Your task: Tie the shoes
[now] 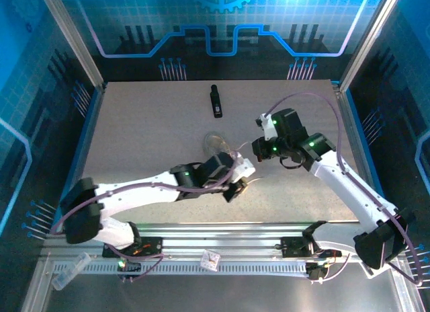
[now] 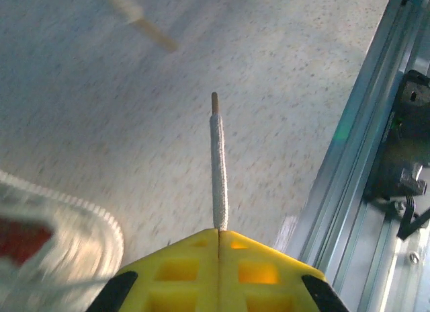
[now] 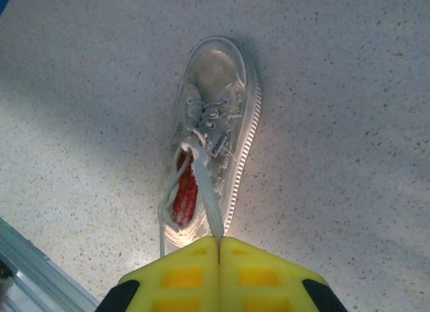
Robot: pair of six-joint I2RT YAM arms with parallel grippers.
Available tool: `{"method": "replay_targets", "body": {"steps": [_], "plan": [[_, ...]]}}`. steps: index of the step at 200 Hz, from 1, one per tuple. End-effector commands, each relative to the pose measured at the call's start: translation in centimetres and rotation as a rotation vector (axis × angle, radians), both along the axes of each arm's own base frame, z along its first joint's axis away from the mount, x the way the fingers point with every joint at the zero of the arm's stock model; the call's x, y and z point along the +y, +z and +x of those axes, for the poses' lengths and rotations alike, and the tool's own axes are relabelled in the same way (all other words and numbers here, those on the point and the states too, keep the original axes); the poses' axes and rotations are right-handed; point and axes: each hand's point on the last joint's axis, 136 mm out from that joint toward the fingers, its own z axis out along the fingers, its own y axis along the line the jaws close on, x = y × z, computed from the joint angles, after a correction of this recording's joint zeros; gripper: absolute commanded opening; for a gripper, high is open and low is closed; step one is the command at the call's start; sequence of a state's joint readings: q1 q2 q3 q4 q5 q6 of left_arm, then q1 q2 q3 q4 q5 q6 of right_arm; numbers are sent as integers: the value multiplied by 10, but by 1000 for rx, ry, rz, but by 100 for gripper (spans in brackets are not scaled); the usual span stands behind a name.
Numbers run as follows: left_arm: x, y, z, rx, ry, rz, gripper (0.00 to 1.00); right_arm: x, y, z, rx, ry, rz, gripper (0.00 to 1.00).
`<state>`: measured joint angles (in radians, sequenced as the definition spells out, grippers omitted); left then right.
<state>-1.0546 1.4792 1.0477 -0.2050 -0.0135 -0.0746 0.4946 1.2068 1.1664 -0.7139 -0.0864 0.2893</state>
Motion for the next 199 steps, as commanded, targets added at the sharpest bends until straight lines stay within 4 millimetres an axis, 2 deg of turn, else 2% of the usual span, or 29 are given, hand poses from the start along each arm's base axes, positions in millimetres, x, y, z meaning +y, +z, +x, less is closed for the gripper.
{"method": "replay_targets", "body": {"steps": [1, 18, 31, 52, 80, 87, 105, 118, 142, 158, 184, 199], "plan": [[-39, 18, 13, -107, -54, -34, 0, -1, 11, -5, 8, 55, -2, 0], [-61, 14, 18, -101, -83, -43, 0, -3, 10, -7, 17, 60, -11, 0], [-70, 8, 22, -99, -84, -34, 0, -5, 6, -10, 31, 61, -16, 0], [-71, 4, 24, -98, -85, -32, 0, -9, -3, -16, 51, 58, -30, 0], [-62, 4, 21, -89, -87, -31, 0, -15, -15, -21, 78, 49, -54, 0], [-60, 3, 20, -87, -88, -29, 4, -15, -17, -23, 83, 50, -55, 0], [-55, 5, 20, -92, -73, -22, 31, -16, -20, -25, 94, 46, -55, 0], [-50, 10, 22, -96, -54, -38, 44, -17, -21, -27, 98, 42, -57, 0], [-33, 28, 26, -105, -10, -96, 49, -22, -24, -32, 108, 30, -70, 0], [-15, 40, 29, -107, 33, -130, 50, -27, -29, -35, 124, 12, -91, 0], [27, 52, 34, -99, 128, -177, 50, -37, -42, -42, 159, -41, -129, 0], [55, 54, 34, -97, 188, -188, 50, -31, -50, -48, 194, -54, -124, 0]]}}
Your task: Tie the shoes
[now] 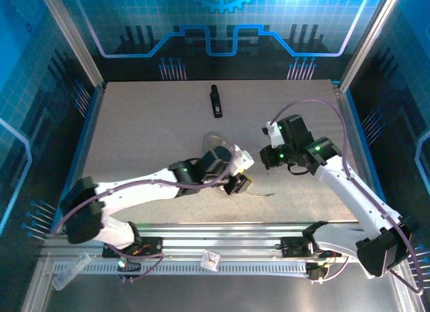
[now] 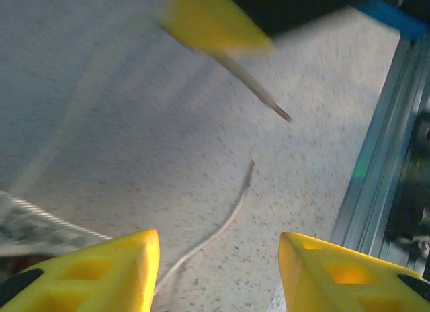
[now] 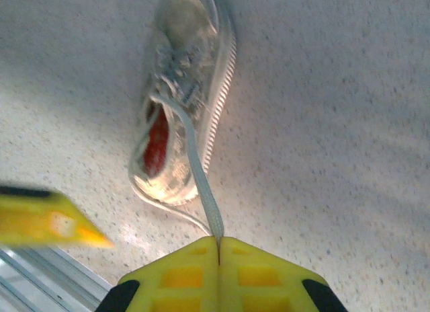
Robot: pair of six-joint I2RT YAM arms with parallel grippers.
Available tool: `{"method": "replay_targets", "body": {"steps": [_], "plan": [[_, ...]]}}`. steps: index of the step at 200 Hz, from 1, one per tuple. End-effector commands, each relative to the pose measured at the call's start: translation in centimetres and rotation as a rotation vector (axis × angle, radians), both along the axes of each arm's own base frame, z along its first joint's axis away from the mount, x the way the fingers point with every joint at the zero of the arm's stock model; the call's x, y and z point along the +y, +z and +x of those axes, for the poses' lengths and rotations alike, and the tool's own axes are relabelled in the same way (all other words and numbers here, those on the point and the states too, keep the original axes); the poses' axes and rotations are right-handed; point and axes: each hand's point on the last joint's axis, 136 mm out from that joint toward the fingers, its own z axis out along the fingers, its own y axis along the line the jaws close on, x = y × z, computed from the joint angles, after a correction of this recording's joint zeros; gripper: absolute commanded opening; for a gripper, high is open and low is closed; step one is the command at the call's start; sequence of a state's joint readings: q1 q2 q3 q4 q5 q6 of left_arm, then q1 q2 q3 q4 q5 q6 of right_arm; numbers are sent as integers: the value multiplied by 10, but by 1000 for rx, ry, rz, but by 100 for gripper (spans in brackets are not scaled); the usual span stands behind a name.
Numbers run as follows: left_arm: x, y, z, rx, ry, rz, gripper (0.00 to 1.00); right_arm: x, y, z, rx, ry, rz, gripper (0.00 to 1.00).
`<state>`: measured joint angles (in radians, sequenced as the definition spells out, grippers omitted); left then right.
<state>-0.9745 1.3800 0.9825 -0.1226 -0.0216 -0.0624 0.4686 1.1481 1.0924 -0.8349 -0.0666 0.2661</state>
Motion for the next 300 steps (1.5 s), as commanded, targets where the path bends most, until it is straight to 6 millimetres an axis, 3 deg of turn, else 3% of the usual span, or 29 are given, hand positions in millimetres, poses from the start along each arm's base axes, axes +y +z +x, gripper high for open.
{"method": "replay_targets", "body": {"steps": [1, 25, 57, 101, 117, 135, 155, 169, 195, 221, 265, 300], "plan": [[33, 27, 7, -22, 110, -100, 50, -2, -20, -20, 93, -36, -37, 0], [76, 25, 9, 0, 231, -112, 51, 29, -36, -37, 156, -7, -6, 0], [122, 13, 11, 64, 381, -139, 50, 93, -53, -59, 226, 69, 124, 0], [148, -7, 9, 150, 486, -140, 49, 190, -57, -77, 273, 215, 264, 0], [155, -14, 10, 174, 522, -131, 49, 213, -66, -74, 297, 215, 321, 0], [161, -22, 10, 203, 557, -122, 49, 225, -77, -67, 290, 185, 350, 0], [168, -30, 8, 238, 589, -108, 49, 225, -88, -59, 265, 145, 339, 0], [171, -35, 6, 257, 599, -95, 49, 219, -91, -57, 252, 119, 325, 8], [180, -43, 1, 292, 632, -67, 50, 197, -79, -53, 190, 71, 303, 30], [189, -51, -2, 333, 679, -73, 51, 162, -60, -46, 138, 26, 266, 43], [191, -70, -12, 463, 754, -109, 50, 108, -41, -14, 70, -57, 209, 41], [183, -101, -28, 602, 773, -97, 48, 116, -45, 5, 80, -12, 151, 44]]}}
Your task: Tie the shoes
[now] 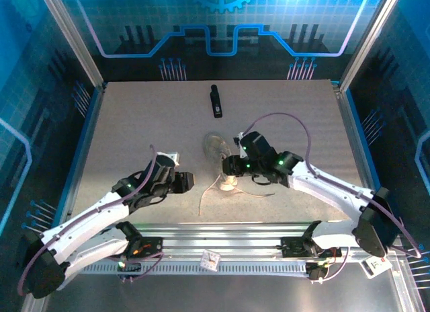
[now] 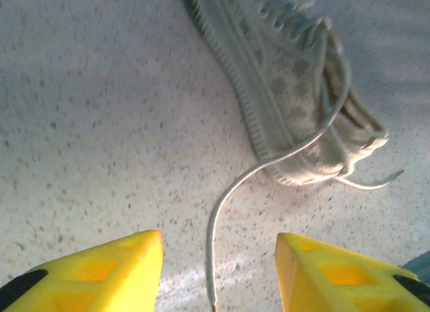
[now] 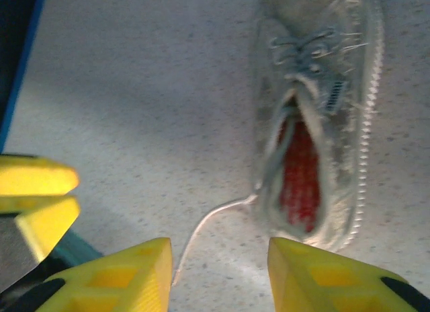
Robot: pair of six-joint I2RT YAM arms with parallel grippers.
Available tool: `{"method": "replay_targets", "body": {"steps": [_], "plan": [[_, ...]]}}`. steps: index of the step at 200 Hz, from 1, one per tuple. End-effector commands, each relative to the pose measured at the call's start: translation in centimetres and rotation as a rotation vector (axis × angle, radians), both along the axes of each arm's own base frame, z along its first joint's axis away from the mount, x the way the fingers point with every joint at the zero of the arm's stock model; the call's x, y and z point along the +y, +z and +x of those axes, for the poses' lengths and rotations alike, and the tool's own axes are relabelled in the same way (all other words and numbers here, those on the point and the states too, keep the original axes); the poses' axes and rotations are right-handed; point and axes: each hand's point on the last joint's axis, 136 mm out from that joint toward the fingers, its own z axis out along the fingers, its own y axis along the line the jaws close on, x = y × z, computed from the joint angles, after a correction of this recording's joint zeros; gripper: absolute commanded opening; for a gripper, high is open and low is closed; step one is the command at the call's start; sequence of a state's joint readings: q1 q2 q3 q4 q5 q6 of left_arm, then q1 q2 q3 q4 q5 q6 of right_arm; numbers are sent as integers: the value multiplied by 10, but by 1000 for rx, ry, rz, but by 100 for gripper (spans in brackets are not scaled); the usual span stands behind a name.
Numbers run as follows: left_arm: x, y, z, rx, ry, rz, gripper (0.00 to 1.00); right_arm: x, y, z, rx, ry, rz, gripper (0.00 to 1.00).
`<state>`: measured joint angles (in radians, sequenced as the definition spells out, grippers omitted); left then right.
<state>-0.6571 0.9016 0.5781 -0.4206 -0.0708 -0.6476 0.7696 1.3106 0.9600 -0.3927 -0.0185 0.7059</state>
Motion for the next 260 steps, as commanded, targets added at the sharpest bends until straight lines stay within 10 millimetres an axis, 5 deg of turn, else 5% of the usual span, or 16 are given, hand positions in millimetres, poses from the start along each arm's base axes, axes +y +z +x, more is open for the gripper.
{"method": "replay_targets", "body": {"steps": [1, 50, 112, 183, 260], "plan": [[-2, -27, -16, 131, 37, -26, 48, 5, -7, 6, 8, 66, -84, 44], [-11, -70, -42, 204, -5, 72, 48, 27, -32, 29, 36, 120, -162, 40], [-23, -95, -48, 232, -51, 126, 48, 18, -52, 47, 26, 123, -301, 20], [-35, -120, -42, 257, -91, 212, 48, 1, -65, 54, 45, 111, -344, 21], [-44, -111, -39, 197, -166, 280, 5, 12, -61, 51, 46, 150, -286, 15]]}}
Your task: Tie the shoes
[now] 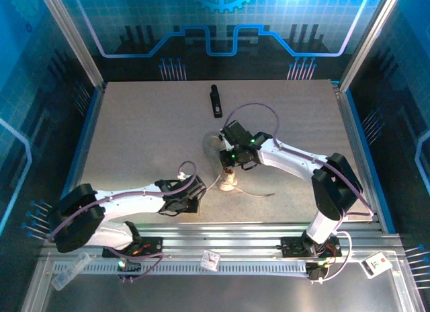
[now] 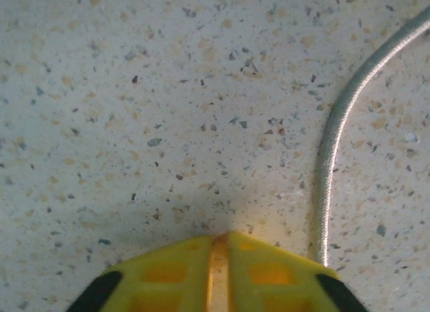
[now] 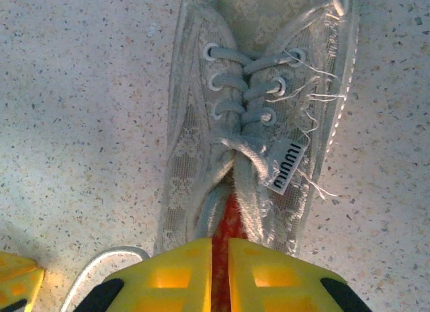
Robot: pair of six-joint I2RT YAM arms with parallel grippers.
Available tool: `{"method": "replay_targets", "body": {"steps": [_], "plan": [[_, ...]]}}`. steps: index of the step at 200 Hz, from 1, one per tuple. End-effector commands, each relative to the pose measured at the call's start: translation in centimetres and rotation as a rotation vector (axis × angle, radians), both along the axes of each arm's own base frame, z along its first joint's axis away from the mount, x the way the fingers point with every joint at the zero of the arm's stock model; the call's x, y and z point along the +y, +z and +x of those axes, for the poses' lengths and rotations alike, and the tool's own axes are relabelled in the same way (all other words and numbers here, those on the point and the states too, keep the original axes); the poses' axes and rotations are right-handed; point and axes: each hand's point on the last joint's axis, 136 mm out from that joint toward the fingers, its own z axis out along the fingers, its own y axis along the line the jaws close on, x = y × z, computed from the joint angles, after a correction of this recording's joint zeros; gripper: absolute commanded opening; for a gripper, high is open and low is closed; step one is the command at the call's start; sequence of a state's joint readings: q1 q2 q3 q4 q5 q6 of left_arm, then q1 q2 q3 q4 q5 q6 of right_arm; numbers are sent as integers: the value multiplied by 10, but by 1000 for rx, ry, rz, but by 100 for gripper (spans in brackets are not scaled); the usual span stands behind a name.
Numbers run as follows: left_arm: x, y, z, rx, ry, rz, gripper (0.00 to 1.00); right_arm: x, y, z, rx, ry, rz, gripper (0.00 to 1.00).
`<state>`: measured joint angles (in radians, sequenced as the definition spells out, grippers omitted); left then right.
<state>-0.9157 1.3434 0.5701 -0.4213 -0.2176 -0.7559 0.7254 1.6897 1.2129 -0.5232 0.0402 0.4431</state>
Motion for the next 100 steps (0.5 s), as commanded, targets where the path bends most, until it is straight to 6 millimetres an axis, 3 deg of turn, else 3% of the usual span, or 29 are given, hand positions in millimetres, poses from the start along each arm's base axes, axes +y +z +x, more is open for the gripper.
{"method": "replay_targets", "body": {"steps": [1, 13, 66, 100], "plan": [[-30, -1, 7, -45, -78, -99, 4, 3, 1, 0, 14, 11, 16, 15], [-33, 6, 9, -68, -96, -114, 0, 1, 6, 0, 2, 1, 22, 17], [-38, 31, 13, -147, -135, -160, 0, -3, 34, -1, -45, -31, 70, 28], [-40, 29, 15, -147, -131, -160, 28, 8, 21, -3, -4, -15, 72, 32]]}}
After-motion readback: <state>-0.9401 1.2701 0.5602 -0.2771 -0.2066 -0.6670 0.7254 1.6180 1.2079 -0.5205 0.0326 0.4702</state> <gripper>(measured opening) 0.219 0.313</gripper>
